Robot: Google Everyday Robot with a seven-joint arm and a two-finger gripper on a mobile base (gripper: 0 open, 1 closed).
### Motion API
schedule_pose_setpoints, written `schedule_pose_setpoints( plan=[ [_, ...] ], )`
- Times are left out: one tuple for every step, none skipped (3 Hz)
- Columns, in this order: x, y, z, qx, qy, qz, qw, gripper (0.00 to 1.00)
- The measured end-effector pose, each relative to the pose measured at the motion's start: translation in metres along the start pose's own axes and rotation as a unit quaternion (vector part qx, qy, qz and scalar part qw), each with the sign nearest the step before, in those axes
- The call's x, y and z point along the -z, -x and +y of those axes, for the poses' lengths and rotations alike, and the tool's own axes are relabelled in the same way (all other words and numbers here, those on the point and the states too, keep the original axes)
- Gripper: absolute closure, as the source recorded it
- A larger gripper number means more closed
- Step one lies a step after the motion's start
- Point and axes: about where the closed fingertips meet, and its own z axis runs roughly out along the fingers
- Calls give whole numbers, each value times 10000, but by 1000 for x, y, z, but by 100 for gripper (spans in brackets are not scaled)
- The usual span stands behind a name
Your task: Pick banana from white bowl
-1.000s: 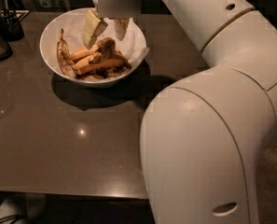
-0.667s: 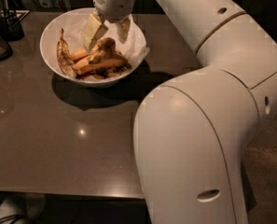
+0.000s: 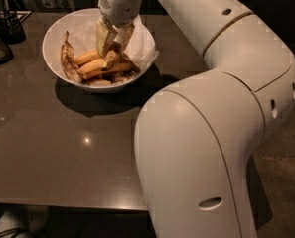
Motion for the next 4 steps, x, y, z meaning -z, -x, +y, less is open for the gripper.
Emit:
schedule_pose_setpoints(
  plan=[
    [0,0,0,1,-1,-2,10000,95],
    [2,2,-1,73,-139,-157,9998,100],
    [30,-46,13,352,-511,-447,9971,100],
    [25,-51,15,367,-507,-379,9973,100]
  ],
)
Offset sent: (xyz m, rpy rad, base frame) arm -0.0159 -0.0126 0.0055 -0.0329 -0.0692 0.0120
